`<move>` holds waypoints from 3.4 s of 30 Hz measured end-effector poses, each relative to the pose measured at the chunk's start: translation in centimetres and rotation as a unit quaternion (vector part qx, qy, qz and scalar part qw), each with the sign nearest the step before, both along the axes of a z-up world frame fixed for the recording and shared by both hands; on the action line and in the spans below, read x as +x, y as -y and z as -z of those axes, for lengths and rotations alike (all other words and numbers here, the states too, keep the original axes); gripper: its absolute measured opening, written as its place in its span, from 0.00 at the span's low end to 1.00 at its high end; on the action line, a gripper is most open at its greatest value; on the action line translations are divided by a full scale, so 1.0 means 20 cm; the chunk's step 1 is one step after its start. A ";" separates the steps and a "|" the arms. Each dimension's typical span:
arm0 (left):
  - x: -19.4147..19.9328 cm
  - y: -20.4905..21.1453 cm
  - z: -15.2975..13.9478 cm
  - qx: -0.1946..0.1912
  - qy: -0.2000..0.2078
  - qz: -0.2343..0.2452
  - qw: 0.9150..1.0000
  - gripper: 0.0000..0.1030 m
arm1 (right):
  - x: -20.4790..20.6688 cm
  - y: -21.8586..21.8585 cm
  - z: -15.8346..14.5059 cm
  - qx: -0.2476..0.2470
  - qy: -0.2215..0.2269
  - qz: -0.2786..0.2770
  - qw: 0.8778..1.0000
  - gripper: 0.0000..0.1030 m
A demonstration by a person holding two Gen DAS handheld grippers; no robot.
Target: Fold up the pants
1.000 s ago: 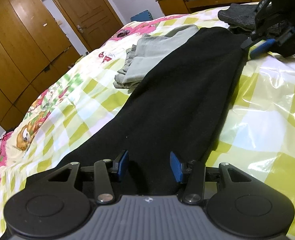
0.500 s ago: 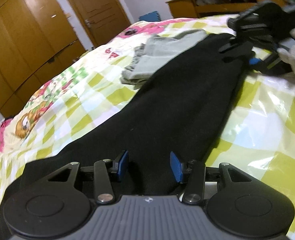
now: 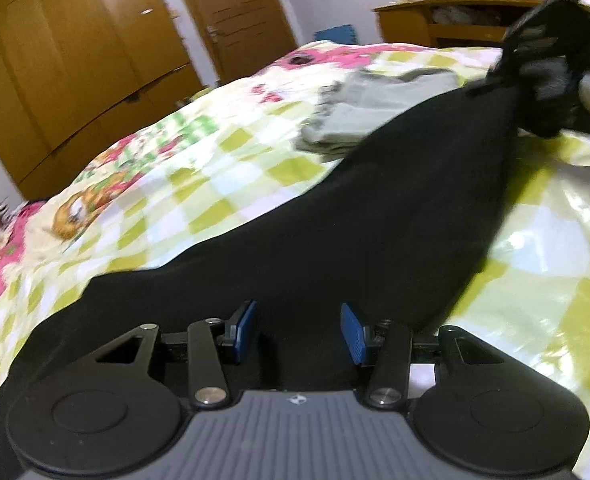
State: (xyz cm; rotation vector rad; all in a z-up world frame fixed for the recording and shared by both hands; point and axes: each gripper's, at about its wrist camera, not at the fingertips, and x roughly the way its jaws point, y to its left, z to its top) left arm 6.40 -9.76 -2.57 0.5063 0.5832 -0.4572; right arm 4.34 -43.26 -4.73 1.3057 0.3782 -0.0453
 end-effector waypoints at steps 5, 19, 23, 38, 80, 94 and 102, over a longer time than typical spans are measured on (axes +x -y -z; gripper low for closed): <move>0.01 -0.20 -0.03 -0.018 0.002 -0.043 0.999 0.59 | 0.13 -0.27 -0.30 -0.068 0.040 -0.074 0.994 0.09; -0.06 -1.00 -0.06 -0.059 0.014 -0.186 0.981 0.59 | 0.64 -1.61 -0.63 -0.277 0.066 -0.325 0.902 0.09; -0.09 -1.20 -0.05 -0.076 0.012 -0.220 0.972 0.59 | 0.68 -2.02 -0.61 -0.338 0.078 -0.386 0.855 0.09; -0.24 -1.58 -0.01 -0.110 0.023 -0.269 0.957 0.64 | 0.50 -2.94 -0.24 -0.607 0.054 -0.475 0.634 0.09; -0.45 -1.64 -0.04 -0.100 0.022 -0.300 0.948 0.65 | 0.36 -3.40 -0.32 -0.501 0.167 -0.577 0.623 0.35; -0.23 -1.66 -0.16 -0.092 0.050 -0.305 0.947 0.65 | 0.49 -2.73 -0.33 -0.527 0.055 -0.479 0.700 0.39; 0.03 -1.56 -0.01 -0.035 -0.028 -0.308 0.950 0.66 | 0.50 -2.54 -0.17 -0.503 0.008 -0.485 0.716 0.39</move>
